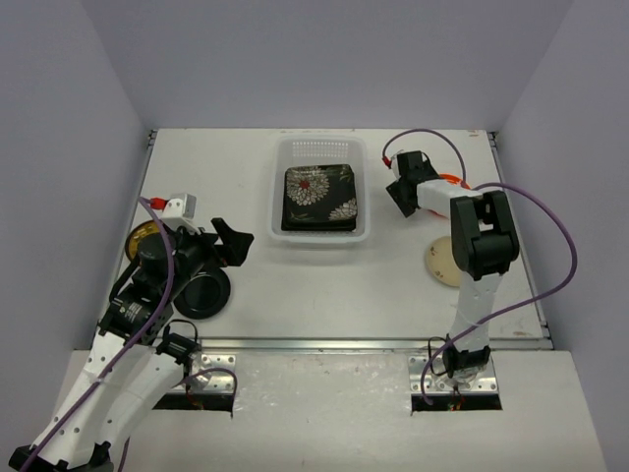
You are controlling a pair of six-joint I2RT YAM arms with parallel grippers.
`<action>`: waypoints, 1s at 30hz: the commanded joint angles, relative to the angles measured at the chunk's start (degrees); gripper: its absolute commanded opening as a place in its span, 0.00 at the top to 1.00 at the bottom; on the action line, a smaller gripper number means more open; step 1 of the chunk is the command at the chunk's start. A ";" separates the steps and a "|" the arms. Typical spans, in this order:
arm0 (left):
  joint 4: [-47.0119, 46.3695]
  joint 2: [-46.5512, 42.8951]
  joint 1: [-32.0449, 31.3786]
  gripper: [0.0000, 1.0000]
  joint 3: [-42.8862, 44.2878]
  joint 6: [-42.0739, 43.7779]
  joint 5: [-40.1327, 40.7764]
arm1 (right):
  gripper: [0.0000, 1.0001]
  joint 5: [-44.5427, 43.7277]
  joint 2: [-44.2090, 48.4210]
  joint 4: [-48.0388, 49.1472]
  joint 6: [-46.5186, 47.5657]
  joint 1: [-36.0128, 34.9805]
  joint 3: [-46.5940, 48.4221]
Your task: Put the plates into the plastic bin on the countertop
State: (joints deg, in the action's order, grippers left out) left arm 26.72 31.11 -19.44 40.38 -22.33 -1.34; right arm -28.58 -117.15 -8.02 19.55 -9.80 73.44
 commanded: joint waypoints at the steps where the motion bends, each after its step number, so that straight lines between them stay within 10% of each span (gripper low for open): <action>1: -2.55 -0.35 -0.60 0.00 -0.04 0.44 -0.24 | 0.15 -1.04 -4.19 3.45 -0.82 0.75 1.96; 13: -2.54 -0.43 -1.12 0.00 0.05 0.45 -0.07 | 0.65 2.30 -10.03 -0.57 -4.68 2.16 4.16; 17: -2.46 -0.33 -1.12 0.00 0.05 0.53 -0.15 | 0.99 5.48 -9.04 -2.63 -6.29 2.02 4.92; 30: -2.45 -0.88 -1.12 0.00 0.05 0.20 0.73 | 1.00 -9.73 16.51 -7.36 -0.14 -8.21 4.85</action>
State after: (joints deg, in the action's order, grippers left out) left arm 26.72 31.10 -19.94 40.38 -22.33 -1.18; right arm -30.81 -111.70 -16.18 15.65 -11.78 78.23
